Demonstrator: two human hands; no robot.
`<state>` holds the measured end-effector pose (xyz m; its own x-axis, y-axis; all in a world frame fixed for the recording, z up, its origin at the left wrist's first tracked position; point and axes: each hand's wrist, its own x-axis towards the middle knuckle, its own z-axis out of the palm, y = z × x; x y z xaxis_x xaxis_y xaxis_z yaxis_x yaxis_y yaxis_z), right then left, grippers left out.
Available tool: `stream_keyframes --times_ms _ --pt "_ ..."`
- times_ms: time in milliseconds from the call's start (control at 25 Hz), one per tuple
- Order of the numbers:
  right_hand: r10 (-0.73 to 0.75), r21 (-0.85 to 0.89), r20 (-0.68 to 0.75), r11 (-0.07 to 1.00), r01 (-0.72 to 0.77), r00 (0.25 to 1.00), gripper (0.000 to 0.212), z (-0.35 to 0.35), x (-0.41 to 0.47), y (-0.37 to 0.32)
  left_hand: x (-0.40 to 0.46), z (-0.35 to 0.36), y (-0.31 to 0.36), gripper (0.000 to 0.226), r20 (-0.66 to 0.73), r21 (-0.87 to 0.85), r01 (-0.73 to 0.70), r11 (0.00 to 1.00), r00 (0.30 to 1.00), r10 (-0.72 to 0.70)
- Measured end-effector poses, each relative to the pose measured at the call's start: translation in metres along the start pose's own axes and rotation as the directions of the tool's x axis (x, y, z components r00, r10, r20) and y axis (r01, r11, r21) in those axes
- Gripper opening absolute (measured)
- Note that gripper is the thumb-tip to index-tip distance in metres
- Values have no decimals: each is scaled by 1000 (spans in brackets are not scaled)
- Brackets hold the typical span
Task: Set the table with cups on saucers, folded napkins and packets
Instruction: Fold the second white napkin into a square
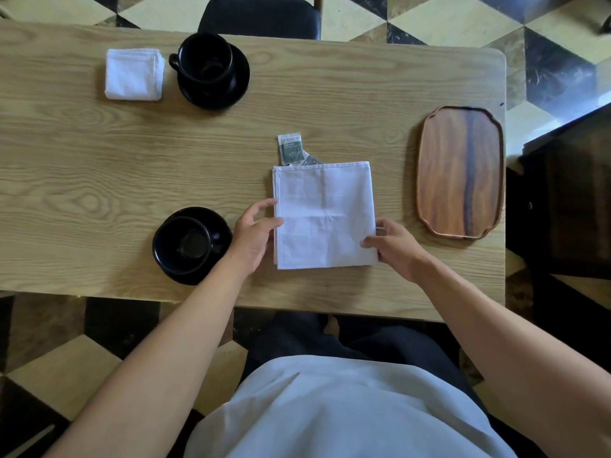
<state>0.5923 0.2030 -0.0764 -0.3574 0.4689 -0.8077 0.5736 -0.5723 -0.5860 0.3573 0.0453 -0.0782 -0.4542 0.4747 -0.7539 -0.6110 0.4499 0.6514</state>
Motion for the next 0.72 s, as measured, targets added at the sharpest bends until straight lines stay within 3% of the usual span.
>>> stream_keyframes --times_ms 120,240,480,720 --pt "-168 -92 -75 983 161 983 65 -2 4 -2 7 1 -2 33 -41 191 -47 981 998 56" --pt "-319 -218 -92 931 294 943 63 0 10 -13 12 0 -7 30 -95 333 -104 937 985 143" --pt "-379 -470 -25 821 324 925 43 -6 22 -21 9 7 -7 40 -140 433 -143 890 965 223" --pt "-450 -518 -24 769 374 893 57 -14 10 -29 -5 9 8 53 -97 600 -256 758 917 387"
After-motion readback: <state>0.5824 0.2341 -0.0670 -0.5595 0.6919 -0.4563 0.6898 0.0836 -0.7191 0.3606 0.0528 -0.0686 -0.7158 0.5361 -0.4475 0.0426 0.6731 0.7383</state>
